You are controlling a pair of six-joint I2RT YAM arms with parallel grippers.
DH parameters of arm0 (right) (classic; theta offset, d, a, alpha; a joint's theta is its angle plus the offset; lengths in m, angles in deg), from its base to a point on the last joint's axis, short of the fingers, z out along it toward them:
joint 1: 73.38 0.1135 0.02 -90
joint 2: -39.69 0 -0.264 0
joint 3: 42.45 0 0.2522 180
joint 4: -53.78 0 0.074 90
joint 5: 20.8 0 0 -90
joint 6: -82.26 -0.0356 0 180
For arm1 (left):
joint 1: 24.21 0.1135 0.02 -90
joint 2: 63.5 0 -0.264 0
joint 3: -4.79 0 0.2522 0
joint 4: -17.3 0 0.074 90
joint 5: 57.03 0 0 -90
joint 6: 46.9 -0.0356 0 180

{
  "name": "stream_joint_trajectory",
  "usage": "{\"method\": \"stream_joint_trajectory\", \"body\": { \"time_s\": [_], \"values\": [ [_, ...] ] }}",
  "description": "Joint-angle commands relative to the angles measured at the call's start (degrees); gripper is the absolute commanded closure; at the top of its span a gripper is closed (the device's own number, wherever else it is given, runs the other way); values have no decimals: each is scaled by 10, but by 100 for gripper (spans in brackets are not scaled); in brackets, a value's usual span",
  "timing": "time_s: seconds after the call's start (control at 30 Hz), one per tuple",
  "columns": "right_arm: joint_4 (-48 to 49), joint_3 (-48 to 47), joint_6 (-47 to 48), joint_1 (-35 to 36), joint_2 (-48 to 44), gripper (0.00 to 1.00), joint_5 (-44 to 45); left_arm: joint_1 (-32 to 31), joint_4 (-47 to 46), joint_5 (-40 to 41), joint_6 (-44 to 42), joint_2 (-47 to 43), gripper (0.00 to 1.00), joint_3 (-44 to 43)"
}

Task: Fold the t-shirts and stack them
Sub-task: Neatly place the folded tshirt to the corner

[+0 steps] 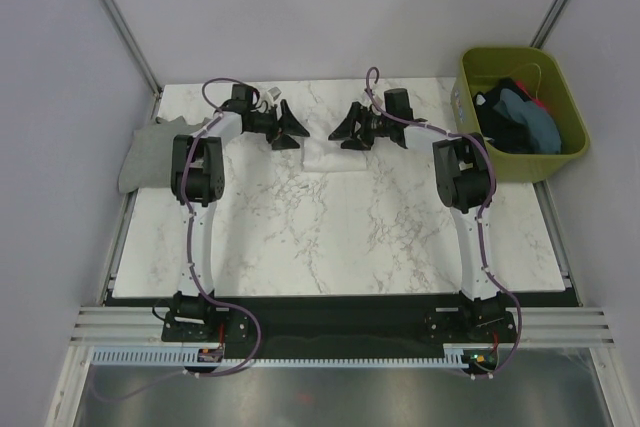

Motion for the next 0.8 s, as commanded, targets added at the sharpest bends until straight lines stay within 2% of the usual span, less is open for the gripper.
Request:
{"method": "stream_joint_trajectory", "body": {
  "time_s": [0.0, 0.27, 0.37, 0.43, 0.47, 0.5, 0.6, 0.67, 0.7, 0.77],
  "values": [
    [1, 2, 12, 0, 6, 18, 20, -20, -13, 15, 2, 25, 23, -9],
    [1, 14, 15, 0, -2, 18, 21, -27, -22, 21, 6, 36, 28, -12],
    [1, 22, 16, 0, -4, 18, 21, -29, -25, 21, 10, 36, 41, -12],
    [1, 25, 17, 0, -6, 18, 21, -32, -29, 22, 11, 34, 63, -10],
    [1, 23, 17, 0, -6, 18, 21, -33, -28, 25, 11, 32, 79, -9],
    [1, 22, 18, 1, -9, 18, 21, -33, -27, 27, 11, 29, 84, -6],
    [1, 19, 20, 0, -13, 18, 21, -32, -29, 26, 10, 25, 92, -7],
    [1, 19, 23, 0, -18, 18, 22, -34, -35, 16, 10, 23, 93, -7],
    [0, 19, 27, 0, -25, 18, 21, -34, -37, 11, 11, 21, 98, -6],
    [-1, 19, 34, -4, -38, 18, 19, -34, -43, -3, 15, 12, 98, -3]
  ]
}}
